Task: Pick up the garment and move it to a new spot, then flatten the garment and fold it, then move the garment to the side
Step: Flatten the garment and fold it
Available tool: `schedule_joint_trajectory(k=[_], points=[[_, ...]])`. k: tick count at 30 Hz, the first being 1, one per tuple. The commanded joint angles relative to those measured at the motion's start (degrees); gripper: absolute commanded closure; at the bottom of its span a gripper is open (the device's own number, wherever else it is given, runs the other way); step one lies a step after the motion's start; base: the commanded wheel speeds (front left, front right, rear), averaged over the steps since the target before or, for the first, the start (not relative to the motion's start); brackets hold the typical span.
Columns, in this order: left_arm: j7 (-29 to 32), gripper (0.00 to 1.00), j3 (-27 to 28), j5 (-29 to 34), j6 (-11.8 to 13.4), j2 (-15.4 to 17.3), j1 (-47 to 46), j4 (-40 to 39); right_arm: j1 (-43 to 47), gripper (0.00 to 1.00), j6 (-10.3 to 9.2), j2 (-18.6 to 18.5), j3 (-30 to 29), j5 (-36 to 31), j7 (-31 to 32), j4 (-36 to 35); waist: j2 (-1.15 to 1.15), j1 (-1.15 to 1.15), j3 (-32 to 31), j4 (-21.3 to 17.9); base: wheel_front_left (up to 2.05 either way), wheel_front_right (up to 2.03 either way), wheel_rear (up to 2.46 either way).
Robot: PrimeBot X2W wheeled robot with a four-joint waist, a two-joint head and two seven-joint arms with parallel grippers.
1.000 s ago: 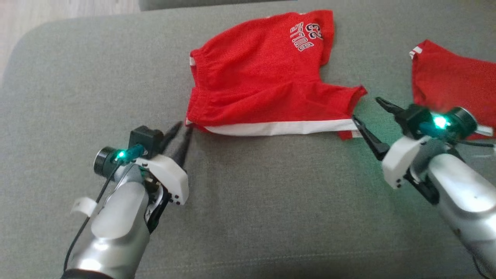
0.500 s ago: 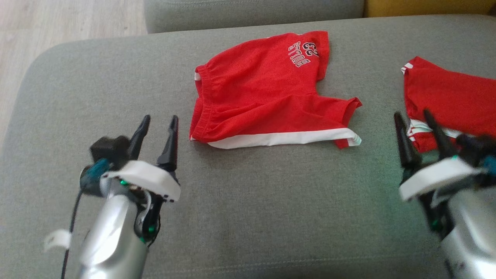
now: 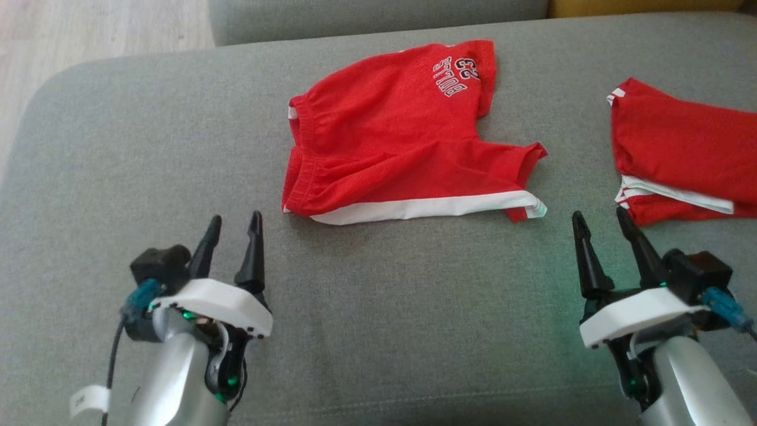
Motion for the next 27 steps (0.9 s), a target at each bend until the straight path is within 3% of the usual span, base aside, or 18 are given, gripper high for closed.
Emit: schedule_joint_trajectory(k=[1,15,27], points=[[-0.3,0.0,0.4,-0.55,-0.52,0.46,-4.17,1.34,-2.07,0.0,0.37,-0.13,0.34,-0.9,0.74,-2.91,0.0,0.0,0.88,-0.03,0.0,0.0,0.0],[1.99,0.0,-4.76,-8.05,-3.2,0.41,-13.0,12.28,-3.32,0.0,0.37,1.32,-0.3,-2.92,1.8,-5.45,0.0,0.0,5.48,-1.94,0.0,0.0,0.0],[-0.26,0.0,-9.11,-1.42,-2.35,2.02,-17.54,15.84,-4.06,0.0,0.37,1.91,-1.03,-3.4,1.85,-5.45,0.0,0.0,7.09,-2.94,0.0,0.0,0.0]])
